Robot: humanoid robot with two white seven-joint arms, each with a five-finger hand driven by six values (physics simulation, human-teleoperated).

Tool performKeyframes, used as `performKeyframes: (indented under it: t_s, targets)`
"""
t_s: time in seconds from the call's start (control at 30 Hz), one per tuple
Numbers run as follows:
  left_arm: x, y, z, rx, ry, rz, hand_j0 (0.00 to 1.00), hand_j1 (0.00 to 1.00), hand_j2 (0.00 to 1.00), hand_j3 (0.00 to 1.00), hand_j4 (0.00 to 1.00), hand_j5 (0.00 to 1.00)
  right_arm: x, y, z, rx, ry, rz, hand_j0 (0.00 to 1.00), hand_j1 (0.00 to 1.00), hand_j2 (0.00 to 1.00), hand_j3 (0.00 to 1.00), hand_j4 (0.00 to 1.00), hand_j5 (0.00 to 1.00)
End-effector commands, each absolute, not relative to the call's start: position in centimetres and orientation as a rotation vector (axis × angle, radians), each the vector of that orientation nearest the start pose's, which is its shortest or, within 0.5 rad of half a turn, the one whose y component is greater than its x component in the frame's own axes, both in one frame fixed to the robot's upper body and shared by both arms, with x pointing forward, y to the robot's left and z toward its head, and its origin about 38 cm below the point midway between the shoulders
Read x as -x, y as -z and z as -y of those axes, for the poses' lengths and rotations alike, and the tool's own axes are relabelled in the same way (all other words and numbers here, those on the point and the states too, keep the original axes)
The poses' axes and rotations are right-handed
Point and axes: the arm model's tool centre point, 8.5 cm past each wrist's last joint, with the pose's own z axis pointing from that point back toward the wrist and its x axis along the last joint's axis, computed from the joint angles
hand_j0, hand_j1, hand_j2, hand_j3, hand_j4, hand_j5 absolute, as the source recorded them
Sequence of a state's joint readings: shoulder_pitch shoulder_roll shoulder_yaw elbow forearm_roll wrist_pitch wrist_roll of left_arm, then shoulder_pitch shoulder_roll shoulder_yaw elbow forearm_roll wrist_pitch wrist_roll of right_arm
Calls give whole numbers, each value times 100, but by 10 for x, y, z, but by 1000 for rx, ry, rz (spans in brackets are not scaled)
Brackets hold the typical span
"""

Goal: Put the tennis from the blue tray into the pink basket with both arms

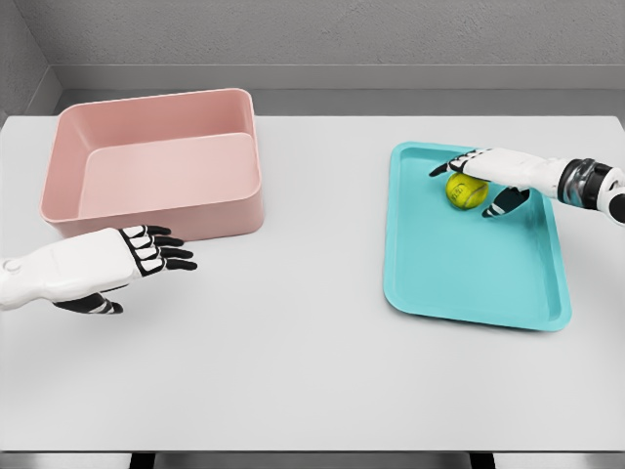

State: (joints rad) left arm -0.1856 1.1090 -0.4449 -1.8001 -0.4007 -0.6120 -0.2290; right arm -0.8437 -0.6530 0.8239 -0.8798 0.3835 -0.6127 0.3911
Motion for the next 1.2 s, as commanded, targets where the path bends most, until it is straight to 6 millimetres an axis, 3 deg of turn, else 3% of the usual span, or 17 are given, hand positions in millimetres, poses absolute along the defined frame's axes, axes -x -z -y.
performKeyframes:
  t_s: [0.0, 0.63, 1.17]
  targets:
    - [-324, -202, -328, -341, 2095, 1539, 100, 100, 100, 100, 100, 100, -504, -154, 341, 398, -1840, 1249, 83, 83, 83, 83, 83, 83]
    - [-324, -201, -329, -342, 2093, 1536, 100, 100, 100, 100, 100, 100, -503, -154, 339, 401, -1853, 1247, 60, 60, 60, 60, 60, 60]
    - [-325, -203, -329, -343, 2093, 1540, 100, 100, 100, 100, 100, 100, -507, -168, 330, 415, -1864, 1291, 48, 48, 48, 48, 48, 48]
